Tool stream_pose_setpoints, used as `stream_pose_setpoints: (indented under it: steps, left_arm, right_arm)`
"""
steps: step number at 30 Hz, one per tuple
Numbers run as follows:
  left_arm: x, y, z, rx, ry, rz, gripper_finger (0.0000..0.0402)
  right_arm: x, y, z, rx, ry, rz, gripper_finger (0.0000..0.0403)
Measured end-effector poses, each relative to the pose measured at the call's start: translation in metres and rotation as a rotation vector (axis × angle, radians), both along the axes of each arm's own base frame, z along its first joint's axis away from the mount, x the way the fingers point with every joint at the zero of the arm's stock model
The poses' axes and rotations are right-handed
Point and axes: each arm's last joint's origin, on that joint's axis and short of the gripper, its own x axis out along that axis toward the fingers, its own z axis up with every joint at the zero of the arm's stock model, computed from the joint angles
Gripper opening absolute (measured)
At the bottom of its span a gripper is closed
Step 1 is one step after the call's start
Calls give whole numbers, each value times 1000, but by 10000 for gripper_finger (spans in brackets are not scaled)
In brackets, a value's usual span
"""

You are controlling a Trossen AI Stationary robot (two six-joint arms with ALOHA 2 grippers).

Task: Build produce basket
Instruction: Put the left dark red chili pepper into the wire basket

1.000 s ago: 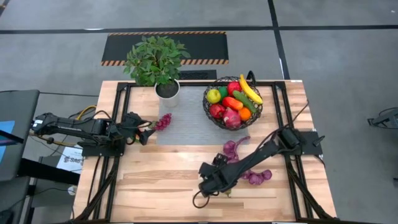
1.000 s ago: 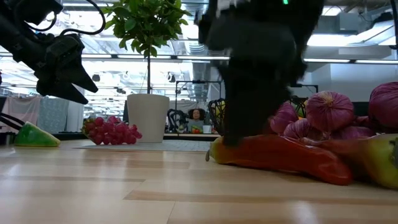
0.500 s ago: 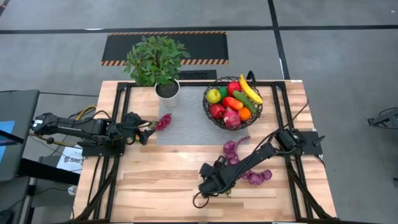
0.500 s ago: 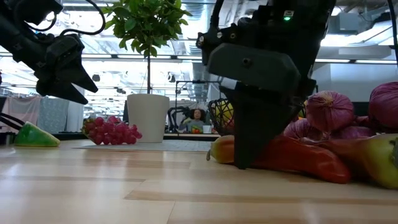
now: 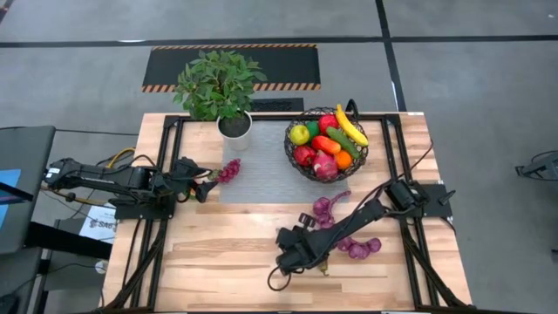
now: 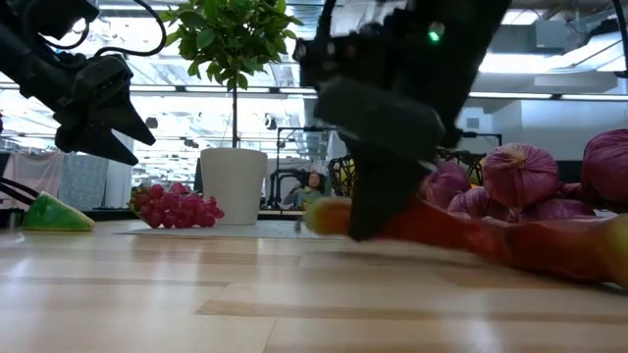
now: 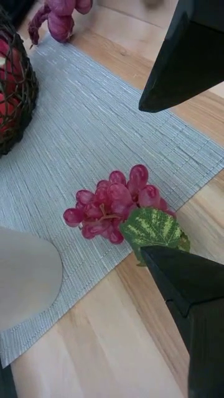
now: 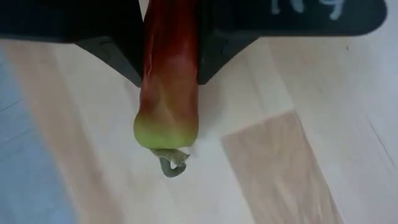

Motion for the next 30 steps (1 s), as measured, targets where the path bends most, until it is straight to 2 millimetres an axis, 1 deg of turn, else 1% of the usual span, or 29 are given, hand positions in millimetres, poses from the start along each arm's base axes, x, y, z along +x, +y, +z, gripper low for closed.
stream_pose_setpoints:
  steps: [2,5,8,11,14,18,22,24,27,30]
  left_arm:
    - [0,0,0,0,0,0,355]
    - [0,0,0,-15,-2,-6,355]
    - [0,-1,0,-34,-6,-17,355]
    - [0,-1,0,-37,-6,-21,355]
    - [1,-1,0,-43,-9,-20,355]
    - [1,-1,0,-42,-15,-19,355]
    - [1,-1,1,-34,-18,-19,355]
    - [1,-1,1,-33,-18,-18,355]
    - [1,-1,1,-32,-17,-18,355]
    - [1,-1,1,-19,-14,-19,355]
  right_arm:
    - [1,-4,8,-23,-21,13,114]
    - [3,-10,25,-65,-85,10,124]
    - [4,-15,49,-122,-181,23,135]
    - [6,-18,78,-195,-311,38,140]
    - [9,-18,107,-268,-452,64,138]
    - [14,-14,138,-332,-591,157,135]
    - [23,-13,155,-399,-686,273,140]
    - [29,-15,163,-406,-738,350,142]
    - [35,-19,174,-378,-834,484,142]
    - [34,-27,188,-328,-895,595,138]
